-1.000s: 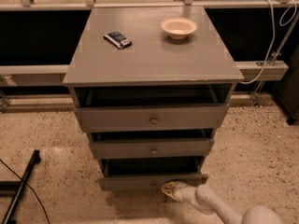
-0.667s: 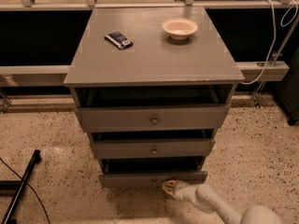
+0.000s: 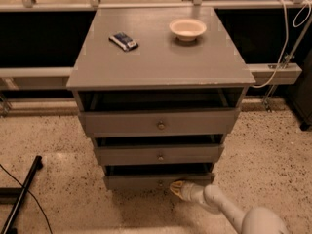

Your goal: Close bottom drawer

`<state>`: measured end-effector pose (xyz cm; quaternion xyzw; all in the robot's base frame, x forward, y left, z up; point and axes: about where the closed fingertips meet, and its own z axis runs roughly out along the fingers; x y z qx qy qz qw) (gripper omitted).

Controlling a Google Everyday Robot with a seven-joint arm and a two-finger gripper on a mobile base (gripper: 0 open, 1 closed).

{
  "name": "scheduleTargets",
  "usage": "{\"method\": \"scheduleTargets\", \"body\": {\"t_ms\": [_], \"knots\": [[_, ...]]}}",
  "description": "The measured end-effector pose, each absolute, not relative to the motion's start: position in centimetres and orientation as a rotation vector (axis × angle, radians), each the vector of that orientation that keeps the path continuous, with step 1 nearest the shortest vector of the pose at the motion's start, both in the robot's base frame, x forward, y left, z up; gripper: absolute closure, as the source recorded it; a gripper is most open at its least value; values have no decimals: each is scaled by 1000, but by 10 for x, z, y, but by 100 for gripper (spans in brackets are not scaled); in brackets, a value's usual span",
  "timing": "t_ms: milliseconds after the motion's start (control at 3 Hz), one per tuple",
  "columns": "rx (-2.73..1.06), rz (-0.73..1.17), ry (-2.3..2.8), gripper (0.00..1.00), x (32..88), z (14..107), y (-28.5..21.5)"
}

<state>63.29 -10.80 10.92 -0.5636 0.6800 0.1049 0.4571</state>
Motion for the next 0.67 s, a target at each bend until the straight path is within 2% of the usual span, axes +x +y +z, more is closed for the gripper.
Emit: {"method": "scheduleTargets", "body": {"t_ms": [667], "knots": [[-1395, 235, 1671, 100, 653, 114, -118]]}}
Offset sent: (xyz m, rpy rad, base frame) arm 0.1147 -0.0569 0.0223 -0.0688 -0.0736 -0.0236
